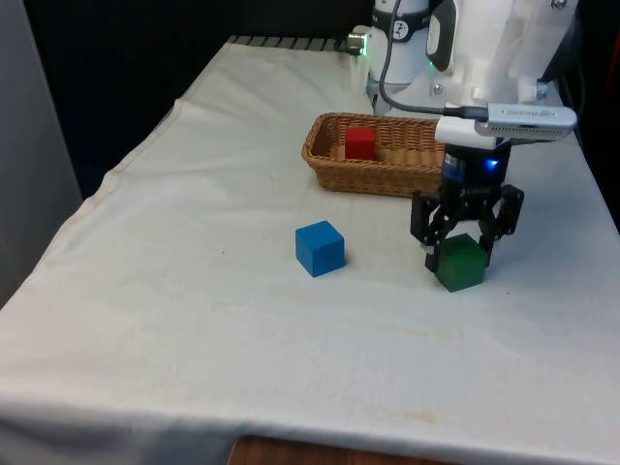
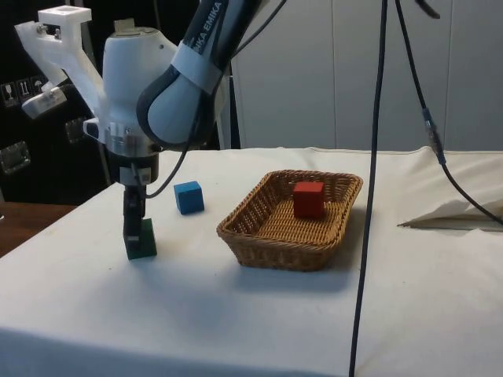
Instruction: Pick up exactly two blocks and place them into the basket.
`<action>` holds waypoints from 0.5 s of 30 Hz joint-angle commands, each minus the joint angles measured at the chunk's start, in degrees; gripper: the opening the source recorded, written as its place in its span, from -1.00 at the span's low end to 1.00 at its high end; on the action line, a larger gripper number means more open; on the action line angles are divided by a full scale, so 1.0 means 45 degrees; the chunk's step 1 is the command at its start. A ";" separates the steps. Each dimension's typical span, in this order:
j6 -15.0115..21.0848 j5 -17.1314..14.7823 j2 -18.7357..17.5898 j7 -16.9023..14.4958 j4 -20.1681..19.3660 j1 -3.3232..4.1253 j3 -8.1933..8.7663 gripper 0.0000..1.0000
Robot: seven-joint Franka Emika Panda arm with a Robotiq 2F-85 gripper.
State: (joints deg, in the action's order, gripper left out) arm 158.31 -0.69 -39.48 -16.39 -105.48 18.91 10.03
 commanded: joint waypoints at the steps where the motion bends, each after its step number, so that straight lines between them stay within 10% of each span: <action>1: 0.0000 0.0000 0.0000 0.0000 0.0000 0.0000 0.0000 -0.11; 6: 0.0038 -0.0025 0.0013 -0.0051 -0.0025 -0.0051 -0.0038 -0.95; 15: -0.0013 -0.0025 0.0102 -0.0025 -0.0076 -0.0038 -0.0025 -0.94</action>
State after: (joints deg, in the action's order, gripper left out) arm 158.25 -0.69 -39.30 -16.21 -105.54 18.85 10.03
